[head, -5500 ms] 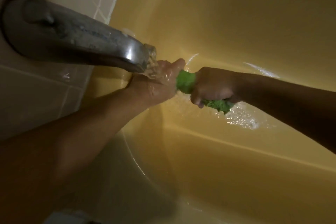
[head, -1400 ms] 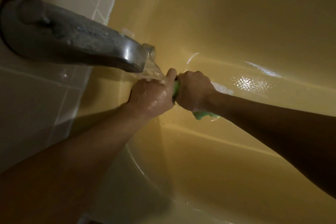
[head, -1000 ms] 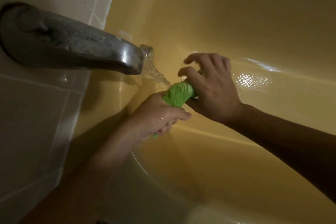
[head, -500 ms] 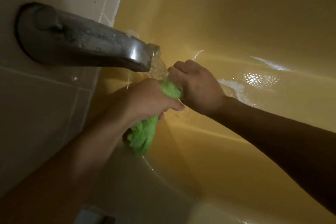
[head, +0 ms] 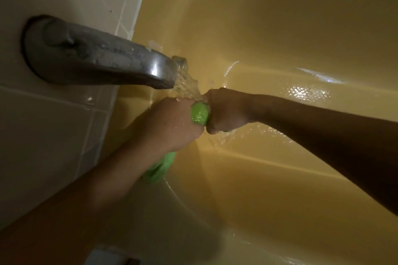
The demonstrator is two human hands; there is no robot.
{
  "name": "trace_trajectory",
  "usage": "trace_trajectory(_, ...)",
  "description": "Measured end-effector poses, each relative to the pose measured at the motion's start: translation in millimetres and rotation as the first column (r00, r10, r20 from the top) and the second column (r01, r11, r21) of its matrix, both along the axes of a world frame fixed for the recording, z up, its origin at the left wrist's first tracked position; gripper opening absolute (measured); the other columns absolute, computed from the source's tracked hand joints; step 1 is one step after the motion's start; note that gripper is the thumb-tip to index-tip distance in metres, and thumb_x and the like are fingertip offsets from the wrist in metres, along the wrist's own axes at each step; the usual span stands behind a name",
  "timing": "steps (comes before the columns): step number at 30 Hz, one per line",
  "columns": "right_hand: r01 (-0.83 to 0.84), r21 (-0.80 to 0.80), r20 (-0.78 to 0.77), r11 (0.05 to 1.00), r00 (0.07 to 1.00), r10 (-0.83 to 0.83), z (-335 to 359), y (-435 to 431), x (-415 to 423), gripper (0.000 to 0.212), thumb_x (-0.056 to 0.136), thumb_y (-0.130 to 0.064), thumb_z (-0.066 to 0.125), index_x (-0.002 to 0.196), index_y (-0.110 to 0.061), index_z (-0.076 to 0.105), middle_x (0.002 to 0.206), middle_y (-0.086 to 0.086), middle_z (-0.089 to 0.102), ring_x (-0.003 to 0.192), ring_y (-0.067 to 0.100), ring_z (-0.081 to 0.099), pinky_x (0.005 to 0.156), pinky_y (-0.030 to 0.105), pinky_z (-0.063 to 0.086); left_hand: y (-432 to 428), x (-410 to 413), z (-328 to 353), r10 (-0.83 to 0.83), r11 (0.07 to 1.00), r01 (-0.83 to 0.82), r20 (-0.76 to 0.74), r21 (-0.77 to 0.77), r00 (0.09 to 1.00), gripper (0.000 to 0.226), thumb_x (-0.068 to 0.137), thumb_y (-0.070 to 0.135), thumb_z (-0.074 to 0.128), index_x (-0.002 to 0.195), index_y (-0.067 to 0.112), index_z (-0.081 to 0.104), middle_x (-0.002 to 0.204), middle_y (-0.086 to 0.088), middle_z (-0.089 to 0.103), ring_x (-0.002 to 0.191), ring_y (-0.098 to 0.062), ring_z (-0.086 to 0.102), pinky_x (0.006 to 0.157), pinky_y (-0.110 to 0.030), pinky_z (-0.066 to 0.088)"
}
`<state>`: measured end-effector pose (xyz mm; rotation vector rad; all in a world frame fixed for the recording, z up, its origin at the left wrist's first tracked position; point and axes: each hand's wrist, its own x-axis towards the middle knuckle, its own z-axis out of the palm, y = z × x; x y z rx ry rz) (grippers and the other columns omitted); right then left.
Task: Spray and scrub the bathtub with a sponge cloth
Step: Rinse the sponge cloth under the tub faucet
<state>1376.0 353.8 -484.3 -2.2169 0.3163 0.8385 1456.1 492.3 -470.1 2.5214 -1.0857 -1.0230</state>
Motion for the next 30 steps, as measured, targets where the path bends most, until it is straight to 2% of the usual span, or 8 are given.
trace_trajectory(3,0.169,-0.286,0.489,0.943,0.872,-0.008,-15,6,-21,0.043,0.079,-0.024,0.078,0.116,-0.012,0.059,0.107,0.007,0.060,0.094,0.028,0.056,0.078,0.038,0.046,-6,6,13,0.303,0.953,-0.268,-0.385,0.142,0.872,0.007,0.073,0.019,0.071,0.077,0.016,0.065,0.059,-0.002,0.065,0.050,-0.021,0.060,0.063,-0.041,0.055)
trace_trajectory(7,0.418,-0.465,0.815,0.780,0.545,0.194,-38,20,-50,0.046,0.087,-0.010,0.073,0.130,-0.007,0.058,0.122,0.016,0.064,0.110,0.036,0.059,0.087,0.047,0.045,-13,19,25,0.580,0.808,-0.293,-0.780,0.512,0.235,0.031,0.080,0.005,0.063,0.055,0.019,0.051,0.048,0.006,0.042,0.036,-0.006,0.040,0.039,-0.021,0.039)
trace_trajectory(10,0.460,-0.328,0.907,0.825,0.397,0.139,-42,28,-40,0.033,0.093,-0.012,0.072,0.123,0.000,0.065,0.112,0.021,0.068,0.111,0.042,0.062,0.087,0.053,0.050,-6,26,16,0.578,0.775,-0.068,-0.748,0.629,-0.325,0.045,0.081,0.002,0.068,0.072,0.025,0.031,0.049,0.007,0.038,0.036,-0.009,0.049,0.040,-0.024,0.046)
trace_trajectory(13,0.427,-0.273,0.949,0.862,0.265,0.169,-35,23,-20,0.013,0.093,-0.005,0.067,0.101,-0.005,0.057,0.087,0.016,0.065,0.076,0.033,0.058,0.064,0.045,0.046,2,33,7,0.486,0.826,0.011,-0.701,0.564,-0.522,0.056,0.090,0.001,0.060,0.089,0.033,0.014,0.056,-0.004,0.054,0.043,-0.017,0.055,0.047,-0.032,0.053)
trace_trajectory(15,0.403,-0.302,0.941,0.864,0.268,0.204,-35,17,-11,0.024,0.093,-0.003,0.067,0.098,-0.013,0.046,0.080,0.011,0.061,0.064,0.027,0.049,0.053,0.037,0.039,-1,35,12,0.503,0.843,0.019,-0.775,0.537,-0.383,0.044,0.089,0.002,0.063,0.081,0.026,0.026,0.055,-0.001,0.052,0.041,-0.013,0.054,0.044,-0.029,0.052)
trace_trajectory(18,0.366,-0.310,0.896,0.878,0.422,0.140,-34,9,-4,0.029,0.084,-0.009,0.075,0.099,-0.017,0.051,0.077,0.006,0.059,0.052,0.027,0.050,0.041,0.031,0.040,-14,29,27,0.518,0.854,-0.176,-0.833,0.490,0.196,0.029,0.078,0.009,0.075,0.070,0.019,0.049,0.050,0.007,0.042,0.036,-0.003,0.041,0.036,-0.019,0.039)
trace_trajectory(23,0.212,-0.362,0.602,0.908,0.797,0.054,0,5,5,0.020,0.085,-0.012,0.064,0.105,-0.016,0.062,0.075,-0.002,0.046,0.068,0.029,0.052,0.059,0.035,0.037,-23,25,27,0.297,0.929,-0.124,-0.505,0.348,0.811,0.041,0.091,0.028,0.076,0.062,0.014,0.050,0.048,0.002,0.048,0.043,-0.013,0.046,0.053,-0.025,0.043)
trace_trajectory(30,0.297,-0.177,0.267,0.939,0.932,-0.244,0,22,-16,0.021,0.084,-0.007,0.053,0.087,-0.028,0.053,0.087,0.007,0.057,0.084,0.031,0.053,0.071,0.033,0.044,-15,-1,0,-0.249,0.964,0.214,0.246,0.161,0.937,0.029,0.105,0.040,0.052,0.109,0.015,0.065,0.092,-0.003,0.054,0.091,-0.030,0.065,0.072,-0.034,0.042)
